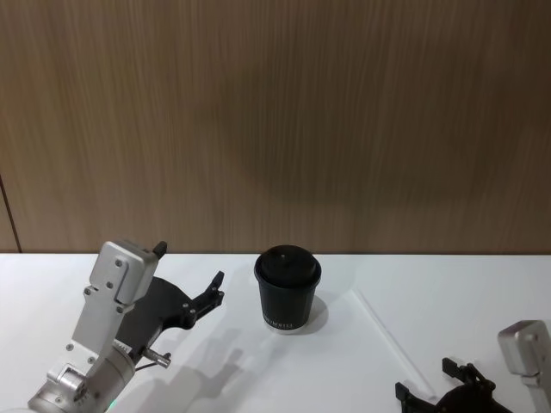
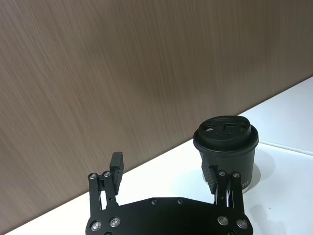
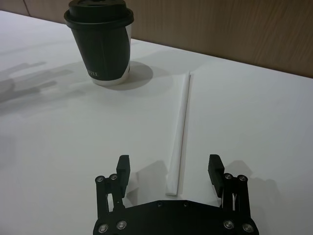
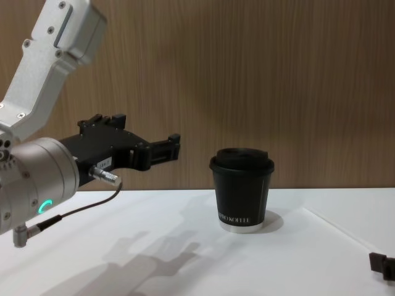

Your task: Pick up the straw with one hand, pass it to the other hand, and insert it into the cup.

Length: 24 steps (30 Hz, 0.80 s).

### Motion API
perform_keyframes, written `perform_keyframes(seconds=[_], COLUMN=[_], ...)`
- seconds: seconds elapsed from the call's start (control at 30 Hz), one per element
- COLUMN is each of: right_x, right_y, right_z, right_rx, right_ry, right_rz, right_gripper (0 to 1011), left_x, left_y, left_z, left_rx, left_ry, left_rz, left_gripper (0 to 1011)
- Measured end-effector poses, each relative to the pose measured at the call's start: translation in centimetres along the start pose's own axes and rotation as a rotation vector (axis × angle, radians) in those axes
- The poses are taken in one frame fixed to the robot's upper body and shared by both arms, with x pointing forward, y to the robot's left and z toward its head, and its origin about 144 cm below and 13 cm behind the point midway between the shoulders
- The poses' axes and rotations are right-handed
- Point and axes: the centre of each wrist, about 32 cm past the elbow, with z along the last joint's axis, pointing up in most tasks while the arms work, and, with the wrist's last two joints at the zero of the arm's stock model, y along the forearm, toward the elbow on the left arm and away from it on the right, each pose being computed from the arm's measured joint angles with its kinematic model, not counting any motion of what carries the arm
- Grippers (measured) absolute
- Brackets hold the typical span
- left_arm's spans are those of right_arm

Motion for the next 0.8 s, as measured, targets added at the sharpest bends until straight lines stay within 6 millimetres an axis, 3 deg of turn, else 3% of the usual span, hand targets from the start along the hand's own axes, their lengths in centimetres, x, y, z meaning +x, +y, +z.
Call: perform_keyframes(seconds=[0.8], right_x=[-0.25], right_y=[0.49], right_z=[0.44], right_rx=[-0.055], right_ry=[0.058], right_rz=[0.007], right_gripper=[1001], left_x=[0.0], left_y=[0.0], left_z=[0.0], left_rx=[0.0], left_ry=[0.0], left_rz=[0.0], left_gripper=[1003])
